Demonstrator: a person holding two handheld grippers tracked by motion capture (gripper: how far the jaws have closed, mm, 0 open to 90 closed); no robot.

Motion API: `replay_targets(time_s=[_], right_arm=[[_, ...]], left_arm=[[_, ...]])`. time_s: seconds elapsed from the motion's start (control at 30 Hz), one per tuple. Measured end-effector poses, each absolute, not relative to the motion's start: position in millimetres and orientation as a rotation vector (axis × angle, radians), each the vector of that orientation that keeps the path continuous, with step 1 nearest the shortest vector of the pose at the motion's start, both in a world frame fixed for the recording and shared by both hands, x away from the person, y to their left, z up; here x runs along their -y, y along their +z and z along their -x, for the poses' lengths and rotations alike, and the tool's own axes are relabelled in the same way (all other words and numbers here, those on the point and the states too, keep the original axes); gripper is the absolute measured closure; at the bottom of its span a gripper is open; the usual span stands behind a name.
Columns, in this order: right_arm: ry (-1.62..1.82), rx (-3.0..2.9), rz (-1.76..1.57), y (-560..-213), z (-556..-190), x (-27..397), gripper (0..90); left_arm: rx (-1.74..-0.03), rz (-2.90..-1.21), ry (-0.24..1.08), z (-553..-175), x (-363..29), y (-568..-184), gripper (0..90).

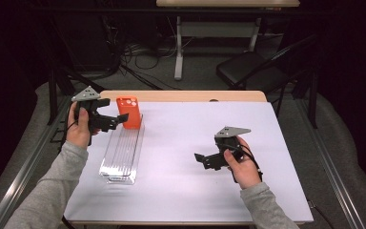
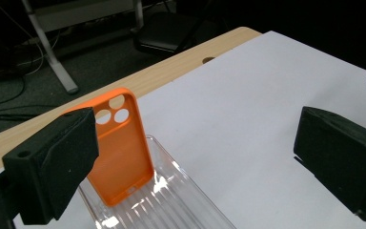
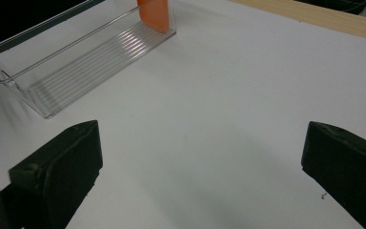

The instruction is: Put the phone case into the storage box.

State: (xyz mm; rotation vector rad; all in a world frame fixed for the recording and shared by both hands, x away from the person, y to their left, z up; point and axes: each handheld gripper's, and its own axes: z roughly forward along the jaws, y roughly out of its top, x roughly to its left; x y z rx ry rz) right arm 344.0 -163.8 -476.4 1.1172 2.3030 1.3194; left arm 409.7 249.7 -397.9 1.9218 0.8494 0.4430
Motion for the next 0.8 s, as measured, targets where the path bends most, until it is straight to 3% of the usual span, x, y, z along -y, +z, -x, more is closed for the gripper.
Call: replay_targets(time_s=[0.8], right_arm=[[1.294,-2.238,-1.101,-459.7,-320.1,188.5,0.0]], left_arm=[[-0.818,-1.874,0.398,-358.8,-251.0,-400.9,1.6]])
